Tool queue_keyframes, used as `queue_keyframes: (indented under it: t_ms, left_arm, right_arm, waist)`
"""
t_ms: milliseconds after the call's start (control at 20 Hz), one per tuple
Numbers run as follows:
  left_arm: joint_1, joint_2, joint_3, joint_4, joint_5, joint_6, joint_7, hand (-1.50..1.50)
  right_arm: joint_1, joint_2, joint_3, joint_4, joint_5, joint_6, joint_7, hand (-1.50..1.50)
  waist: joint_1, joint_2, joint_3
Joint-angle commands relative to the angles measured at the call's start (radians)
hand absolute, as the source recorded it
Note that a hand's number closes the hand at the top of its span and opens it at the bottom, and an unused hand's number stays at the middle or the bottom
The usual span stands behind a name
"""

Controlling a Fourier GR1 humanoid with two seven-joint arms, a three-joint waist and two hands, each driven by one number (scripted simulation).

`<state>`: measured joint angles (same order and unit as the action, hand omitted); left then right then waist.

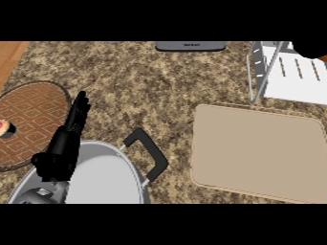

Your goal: Pick the squash from the tray and place it in the tiered basket

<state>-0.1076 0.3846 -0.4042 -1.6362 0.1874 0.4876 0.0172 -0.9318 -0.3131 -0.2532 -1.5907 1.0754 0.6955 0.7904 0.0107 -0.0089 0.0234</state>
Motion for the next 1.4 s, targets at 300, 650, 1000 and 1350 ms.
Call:
queue_keyframes:
  t_ms: [300, 650, 1000, 1350]
  left_arm:
    - [-0.090, -0.047, 0.004, 0.071, -0.017, 0.004, 0.021, 0.00]
    - [-0.066, -0.046, -0.009, 0.085, -0.034, 0.023, -0.031, 0.00]
    - [-0.100, -0.032, -0.026, 0.053, -0.029, 0.043, 0.016, 0.00]
    - [-0.083, -0.023, 0.004, 0.100, 0.019, -0.012, -0.042, 0.00]
  right_arm:
    - [-0.055, -0.142, -0.017, 0.312, 0.054, -0.187, -0.137, 1.50]
    - [-0.080, -0.228, -0.016, 0.538, 0.100, -0.329, -0.252, 1.50]
    - [-0.115, -0.197, -0.182, 0.700, 0.019, -0.511, -0.207, -1.50]
    - [-0.116, -0.218, -0.271, 0.822, -0.102, -0.604, -0.359, -1.50]
  waist:
    - [-0.005, 0.015, -0.023]
    - [0.004, 0.017, -0.024]
    - [0.008, 0.020, -0.021]
    - [0.000, 0.017, -0.023]
